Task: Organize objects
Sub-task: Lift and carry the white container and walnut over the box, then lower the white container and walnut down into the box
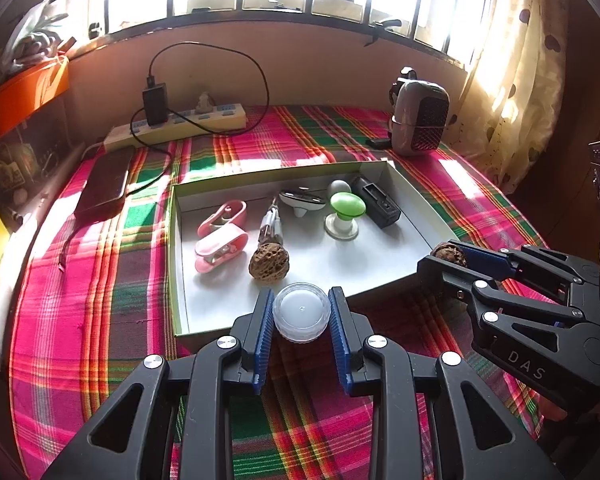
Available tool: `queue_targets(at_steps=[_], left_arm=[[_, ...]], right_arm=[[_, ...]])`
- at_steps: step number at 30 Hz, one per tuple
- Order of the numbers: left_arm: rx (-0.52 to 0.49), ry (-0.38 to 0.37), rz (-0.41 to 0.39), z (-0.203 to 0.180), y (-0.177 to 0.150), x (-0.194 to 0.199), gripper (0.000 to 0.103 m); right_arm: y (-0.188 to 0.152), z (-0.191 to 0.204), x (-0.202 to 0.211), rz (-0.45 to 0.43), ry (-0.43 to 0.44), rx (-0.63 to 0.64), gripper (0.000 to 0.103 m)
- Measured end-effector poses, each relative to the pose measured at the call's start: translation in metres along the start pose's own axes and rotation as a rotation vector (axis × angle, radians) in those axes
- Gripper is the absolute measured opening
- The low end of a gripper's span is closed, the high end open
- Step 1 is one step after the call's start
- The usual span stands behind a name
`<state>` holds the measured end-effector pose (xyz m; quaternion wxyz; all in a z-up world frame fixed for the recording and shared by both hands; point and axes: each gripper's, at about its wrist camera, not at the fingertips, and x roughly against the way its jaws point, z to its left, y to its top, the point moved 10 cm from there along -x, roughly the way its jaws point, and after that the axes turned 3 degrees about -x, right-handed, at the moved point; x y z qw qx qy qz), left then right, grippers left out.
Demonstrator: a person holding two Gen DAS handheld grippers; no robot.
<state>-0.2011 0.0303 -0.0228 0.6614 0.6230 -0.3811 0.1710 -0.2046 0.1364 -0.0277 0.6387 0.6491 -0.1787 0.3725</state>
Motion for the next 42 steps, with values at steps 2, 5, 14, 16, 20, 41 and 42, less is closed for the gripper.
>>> queue_targets(at_steps=[2, 5, 14, 16, 20, 41, 42], left_arm=[[-0.002, 0.000, 0.002, -0.002, 0.005, -0.004, 0.025], [-0.004, -0.005, -0.001, -0.003, 0.013, -0.009, 0.025], [0.003, -0.015, 0.032, -0.007, 0.025, -0.037, 0.025], [-0.004, -0.013, 0.039, -0.007, 0.026, -0.043, 0.025], [0.000, -0.012, 0.048, -0.006, 0.029, -0.052, 0.025], [-0.036, -0.011, 0.102, -0.016, 0.028, -0.081, 0.025], [-0.034, -0.008, 0.106, -0.015, 0.027, -0.082, 0.025]], right_arm=[[0.004, -0.004, -0.001, -0.001, -0.002, -0.002, 0.029], [0.010, -0.012, -0.006, 0.002, -0.010, -0.009, 0.029], [0.025, -0.024, -0.027, 0.026, -0.018, -0.011, 0.029], [0.027, -0.026, -0.033, 0.034, -0.016, -0.012, 0.029], [0.028, -0.029, -0.044, 0.053, -0.013, -0.013, 0.029], [0.024, -0.037, -0.069, 0.100, -0.027, -0.007, 0.029], [0.024, -0.037, -0.069, 0.099, -0.030, -0.004, 0.029]])
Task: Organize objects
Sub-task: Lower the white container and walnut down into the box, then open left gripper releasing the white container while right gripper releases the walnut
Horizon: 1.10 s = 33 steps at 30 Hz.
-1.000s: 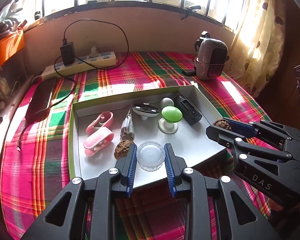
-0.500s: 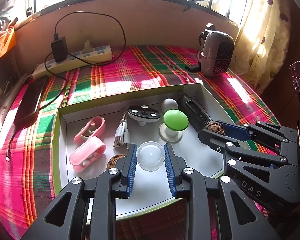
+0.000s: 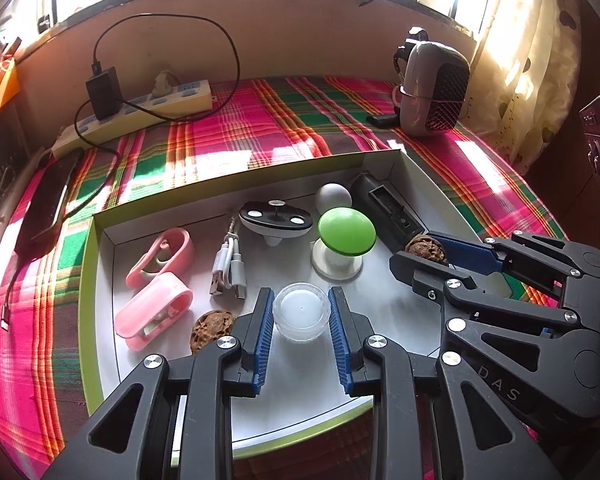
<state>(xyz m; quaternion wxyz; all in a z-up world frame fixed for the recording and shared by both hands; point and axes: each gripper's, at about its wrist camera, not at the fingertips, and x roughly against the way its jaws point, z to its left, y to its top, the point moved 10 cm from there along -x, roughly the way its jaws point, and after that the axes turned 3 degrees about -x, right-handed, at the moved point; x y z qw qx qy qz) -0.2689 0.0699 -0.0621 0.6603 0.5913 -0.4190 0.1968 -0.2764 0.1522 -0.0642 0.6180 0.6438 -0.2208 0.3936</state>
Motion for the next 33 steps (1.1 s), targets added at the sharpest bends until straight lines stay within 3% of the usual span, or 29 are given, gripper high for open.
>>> queue_targets(at_steps=[22, 33], left_arm=[[0.002, 0.004, 0.017, 0.0017, -0.0026, -0.0049, 0.026], [0.006, 0.016, 0.017, 0.0049, -0.0040, -0.0026, 0.026]], right_arm=[[-0.0022, 0.0036, -0.0030, 0.003, -0.013, 0.016, 0.030], [0.0000, 0.0023, 0.0011, -0.016, -0.022, 0.013, 0.040]])
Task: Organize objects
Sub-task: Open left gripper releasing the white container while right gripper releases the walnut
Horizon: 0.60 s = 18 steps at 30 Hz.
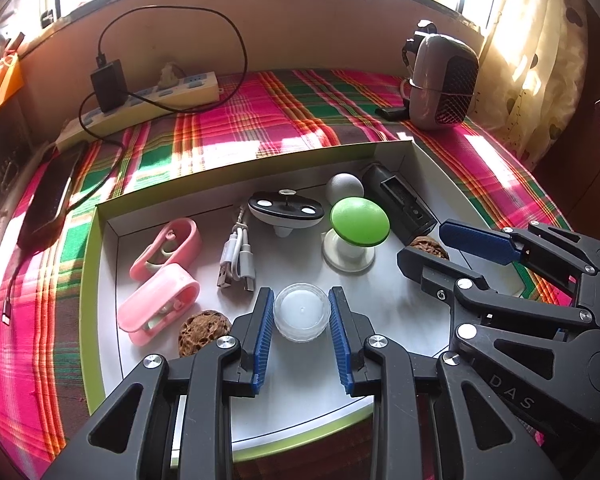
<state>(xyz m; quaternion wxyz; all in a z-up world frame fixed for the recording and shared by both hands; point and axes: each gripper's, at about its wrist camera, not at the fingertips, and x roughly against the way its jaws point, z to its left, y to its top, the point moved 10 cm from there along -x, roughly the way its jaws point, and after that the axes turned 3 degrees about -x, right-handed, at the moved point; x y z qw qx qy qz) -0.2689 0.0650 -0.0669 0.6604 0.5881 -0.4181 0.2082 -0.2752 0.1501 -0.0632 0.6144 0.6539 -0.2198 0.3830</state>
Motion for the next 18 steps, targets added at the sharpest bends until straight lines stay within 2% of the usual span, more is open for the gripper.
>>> queue_targets(at_steps=[8, 12, 18], left_arm=[[0.010, 0.007, -0.022, 0.000, -0.001, 0.012, 0.028], [-0.001, 0.051, -0.036, 0.002, -0.004, 0.021, 0.028], [0.030, 0.062, -0.064, 0.006, -0.010, 0.039, 0.028]], right_arm=[[-0.001, -0.003, 0.006, -0.007, 0.000, -0.019, 0.046], [-0.002, -0.001, 0.014, -0.019, 0.001, -0.023, 0.050], [-0.005, 0.001, 0.029, -0.044, 0.005, -0.039, 0.050]])
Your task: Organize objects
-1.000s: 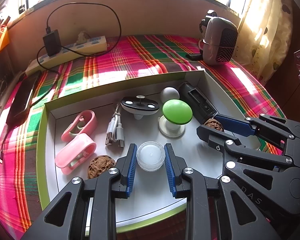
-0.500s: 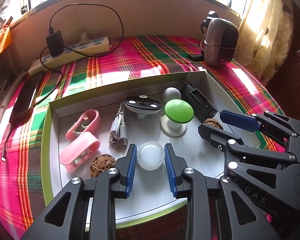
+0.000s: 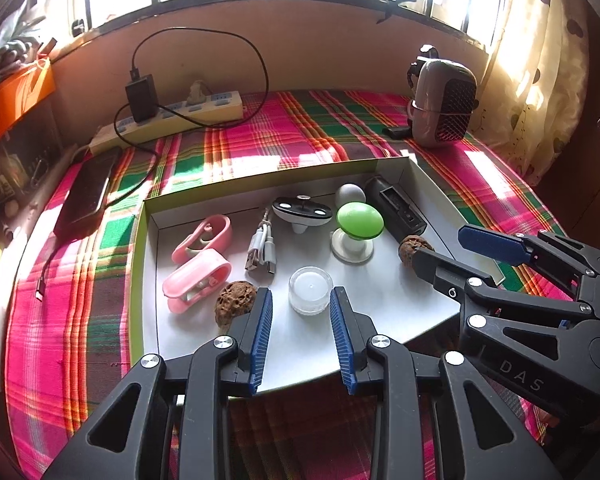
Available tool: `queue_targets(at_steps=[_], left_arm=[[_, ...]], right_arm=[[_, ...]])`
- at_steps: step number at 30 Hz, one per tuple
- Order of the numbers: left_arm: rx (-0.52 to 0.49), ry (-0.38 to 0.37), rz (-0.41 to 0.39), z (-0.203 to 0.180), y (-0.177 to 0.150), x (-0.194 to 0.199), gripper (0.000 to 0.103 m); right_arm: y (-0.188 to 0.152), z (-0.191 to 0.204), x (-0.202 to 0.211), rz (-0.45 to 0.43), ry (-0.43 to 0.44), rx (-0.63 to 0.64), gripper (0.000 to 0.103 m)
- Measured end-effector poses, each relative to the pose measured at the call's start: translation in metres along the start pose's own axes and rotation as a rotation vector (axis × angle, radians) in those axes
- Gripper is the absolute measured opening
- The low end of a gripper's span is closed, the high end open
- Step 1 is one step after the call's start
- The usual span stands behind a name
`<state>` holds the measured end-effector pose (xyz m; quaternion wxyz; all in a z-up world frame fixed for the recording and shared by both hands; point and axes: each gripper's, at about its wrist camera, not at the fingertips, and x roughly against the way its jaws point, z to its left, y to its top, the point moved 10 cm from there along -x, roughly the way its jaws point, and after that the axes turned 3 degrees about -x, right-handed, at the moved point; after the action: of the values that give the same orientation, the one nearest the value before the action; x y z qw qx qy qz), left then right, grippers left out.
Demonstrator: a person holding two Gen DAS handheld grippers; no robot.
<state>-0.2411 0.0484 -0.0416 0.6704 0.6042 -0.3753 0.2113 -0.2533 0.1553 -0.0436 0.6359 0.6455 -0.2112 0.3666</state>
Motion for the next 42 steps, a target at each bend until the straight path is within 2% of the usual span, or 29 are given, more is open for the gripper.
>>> queue_targets(at_steps=[9, 21, 33, 42], left_arm=[[0.036, 0.033, -0.025, 0.007, -0.019, 0.025, 0.028], [0.057, 0.129, -0.063, 0.024, -0.045, 0.051, 0.028], [0.092, 0.147, 0.003, 0.030, -0.083, 0.049, 0.028], [0.109, 0.161, 0.043, 0.032, -0.102, 0.045, 0.029]], right_arm=[[-0.011, 0.004, 0.025, -0.030, 0.005, -0.005, 0.050], [-0.032, 0.009, 0.044, -0.042, 0.005, -0.002, 0.050], [-0.066, 0.011, 0.038, 0.029, -0.017, 0.011, 0.050], [-0.087, 0.004, 0.033, 0.093, -0.066, 0.018, 0.050]])
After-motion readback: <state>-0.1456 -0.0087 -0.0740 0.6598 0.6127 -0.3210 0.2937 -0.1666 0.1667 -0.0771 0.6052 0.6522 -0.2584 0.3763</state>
